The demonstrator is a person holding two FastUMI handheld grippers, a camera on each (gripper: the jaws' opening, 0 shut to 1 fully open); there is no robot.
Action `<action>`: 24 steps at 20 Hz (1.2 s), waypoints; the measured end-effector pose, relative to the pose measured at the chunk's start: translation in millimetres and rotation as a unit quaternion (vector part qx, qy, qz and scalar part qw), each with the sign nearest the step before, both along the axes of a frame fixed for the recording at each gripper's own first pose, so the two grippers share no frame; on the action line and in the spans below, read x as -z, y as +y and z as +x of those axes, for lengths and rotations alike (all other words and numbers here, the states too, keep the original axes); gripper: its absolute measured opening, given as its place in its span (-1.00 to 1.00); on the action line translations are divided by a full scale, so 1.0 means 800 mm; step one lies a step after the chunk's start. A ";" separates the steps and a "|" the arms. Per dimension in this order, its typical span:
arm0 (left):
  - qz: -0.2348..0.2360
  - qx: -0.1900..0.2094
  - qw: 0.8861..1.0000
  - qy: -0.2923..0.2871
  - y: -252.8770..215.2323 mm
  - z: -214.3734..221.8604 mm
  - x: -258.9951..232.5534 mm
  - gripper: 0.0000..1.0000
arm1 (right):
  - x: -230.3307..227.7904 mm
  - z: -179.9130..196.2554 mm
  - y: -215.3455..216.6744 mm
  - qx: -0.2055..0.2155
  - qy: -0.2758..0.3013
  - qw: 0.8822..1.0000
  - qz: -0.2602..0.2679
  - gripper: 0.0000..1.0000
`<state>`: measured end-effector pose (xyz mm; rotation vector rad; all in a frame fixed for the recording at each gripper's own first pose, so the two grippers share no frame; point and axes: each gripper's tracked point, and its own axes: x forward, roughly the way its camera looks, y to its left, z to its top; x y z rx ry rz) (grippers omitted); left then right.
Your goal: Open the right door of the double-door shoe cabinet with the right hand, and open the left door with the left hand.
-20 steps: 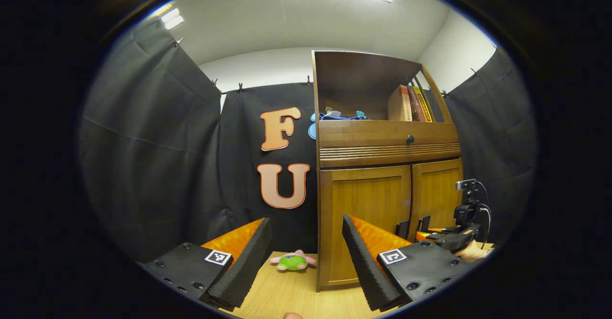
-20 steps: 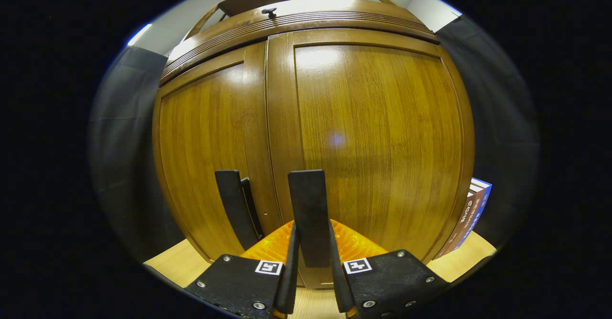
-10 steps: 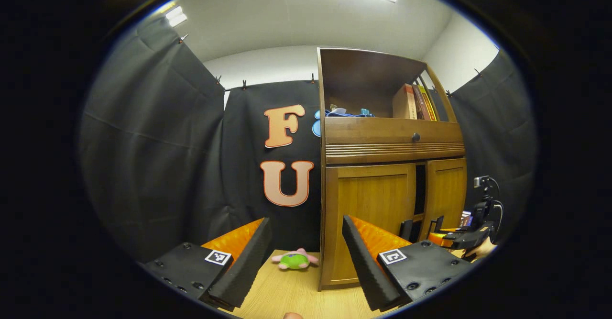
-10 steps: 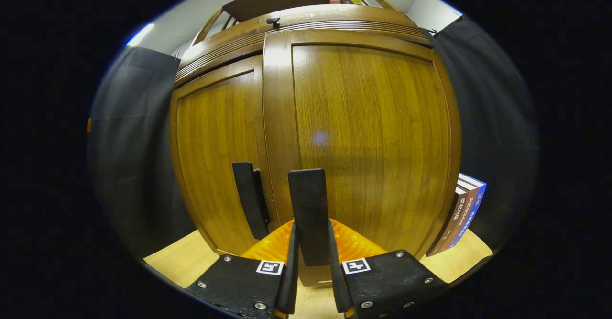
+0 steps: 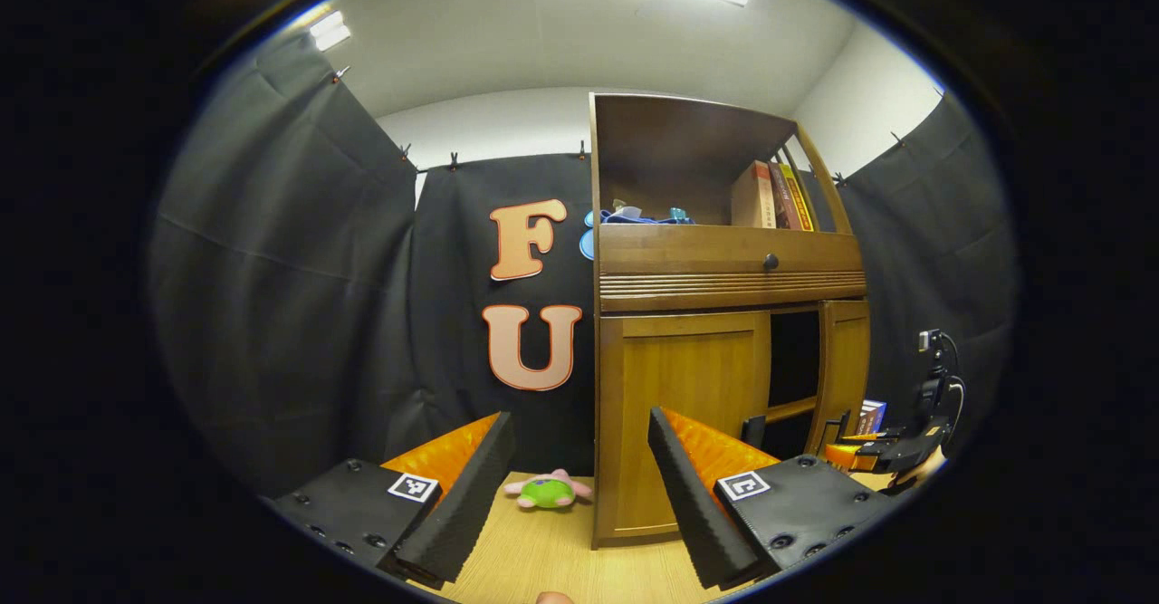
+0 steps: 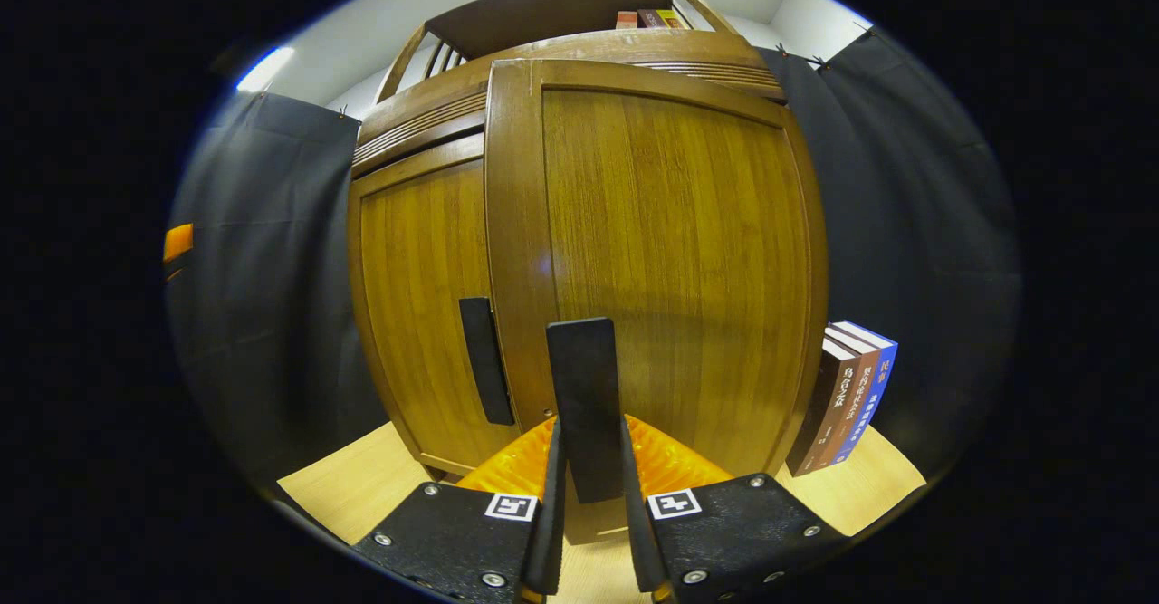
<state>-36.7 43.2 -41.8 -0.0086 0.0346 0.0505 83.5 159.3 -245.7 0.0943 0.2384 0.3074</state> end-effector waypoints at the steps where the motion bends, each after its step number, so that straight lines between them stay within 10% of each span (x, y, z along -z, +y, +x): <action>1: 0.001 0.003 1.000 -0.001 -0.002 -0.002 -0.001 0.90 | 0.000 -0.004 -0.004 0.000 0.000 1.000 0.000 -0.39; 12: -0.002 0.023 1.000 0.000 -0.032 -0.015 -0.004 0.90 | -0.008 -0.053 -0.057 0.011 -0.001 1.000 0.000 -0.27; 16: -0.001 0.028 1.000 0.000 -0.040 -0.020 -0.006 0.90 | -0.010 -0.066 -0.070 0.017 -0.002 1.000 -0.002 -0.58; 17: 0.000 0.029 1.000 0.000 -0.043 -0.020 -0.005 0.90 | -0.011 -0.069 -0.075 0.019 -0.002 1.000 -0.001 -0.40; 19: 0.000 0.032 0.999 0.001 -0.049 -0.023 -0.006 0.90 | -0.013 -0.075 -0.085 0.021 -0.001 1.000 0.003 -0.80; 24: 0.003 0.039 0.999 0.002 -0.062 -0.029 -0.007 0.90 | -0.014 -0.085 -0.099 0.030 0.000 1.000 0.005 -0.50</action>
